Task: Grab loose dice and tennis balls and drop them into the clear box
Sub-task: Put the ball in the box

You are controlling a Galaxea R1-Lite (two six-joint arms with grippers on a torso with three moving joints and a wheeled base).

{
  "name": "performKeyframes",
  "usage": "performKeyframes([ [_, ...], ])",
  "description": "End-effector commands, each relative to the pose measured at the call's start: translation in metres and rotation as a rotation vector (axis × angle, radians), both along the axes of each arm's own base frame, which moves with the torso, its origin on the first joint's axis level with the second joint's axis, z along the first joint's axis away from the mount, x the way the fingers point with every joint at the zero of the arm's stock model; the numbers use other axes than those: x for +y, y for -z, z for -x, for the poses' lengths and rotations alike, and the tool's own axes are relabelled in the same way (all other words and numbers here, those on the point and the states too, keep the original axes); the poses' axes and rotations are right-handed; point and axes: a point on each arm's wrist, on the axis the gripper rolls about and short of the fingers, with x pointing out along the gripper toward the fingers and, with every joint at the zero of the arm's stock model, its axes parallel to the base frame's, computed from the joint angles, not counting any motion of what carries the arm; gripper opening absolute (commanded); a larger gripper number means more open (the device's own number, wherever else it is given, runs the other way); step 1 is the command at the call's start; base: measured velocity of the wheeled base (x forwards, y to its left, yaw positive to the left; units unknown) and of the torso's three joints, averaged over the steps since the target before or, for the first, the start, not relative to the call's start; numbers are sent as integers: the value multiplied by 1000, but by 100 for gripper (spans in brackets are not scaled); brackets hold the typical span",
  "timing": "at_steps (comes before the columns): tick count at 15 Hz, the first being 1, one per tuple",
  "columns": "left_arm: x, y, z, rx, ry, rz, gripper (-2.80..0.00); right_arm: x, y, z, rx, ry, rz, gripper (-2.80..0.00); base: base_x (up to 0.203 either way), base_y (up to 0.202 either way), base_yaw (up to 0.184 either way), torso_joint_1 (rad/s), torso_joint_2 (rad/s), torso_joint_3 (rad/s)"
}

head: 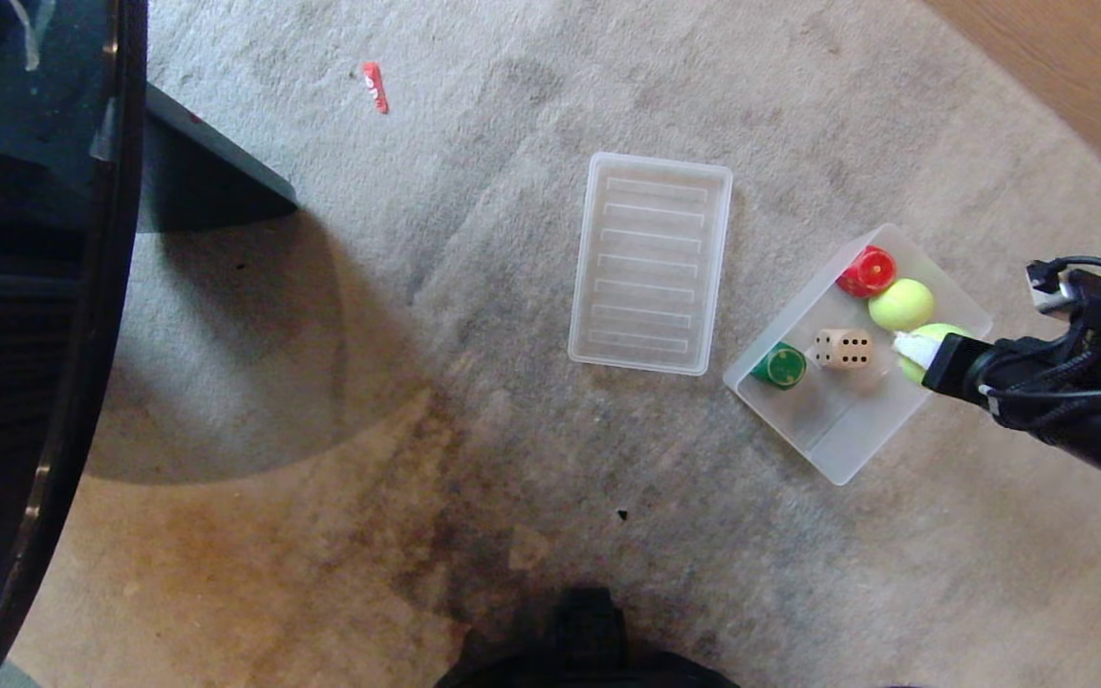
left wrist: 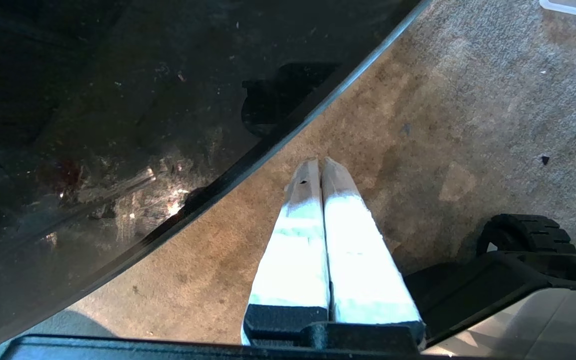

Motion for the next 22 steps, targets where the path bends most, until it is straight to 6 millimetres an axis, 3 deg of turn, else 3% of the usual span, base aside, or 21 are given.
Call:
performKeyframes([
  [1, 0, 0, 0, 2, 0, 0, -280, 2, 15, -17, 30, -48, -10, -280, 0, 0, 0, 0, 0, 0],
  [10, 0, 0, 0, 2, 0, 1, -280, 6, 27, -58, -111, -90, -102, -280, 0, 0, 0, 0, 0, 0],
  [17, 0, 0, 0, 2, 0, 0, -280, 8, 28, -69, -167, -97, -104, -280, 0, 0, 0, 0, 0, 0],
  [18, 0, 0, 0, 2, 0, 0, -280, 8, 27, -73, -180, -98, -101, 0, 0, 0, 0, 0, 0, 0],
  [22, 0, 0, 0, 2, 0, 0, -280, 8, 27, -74, -184, -98, -100, 0, 0, 0, 0, 0, 0, 0],
])
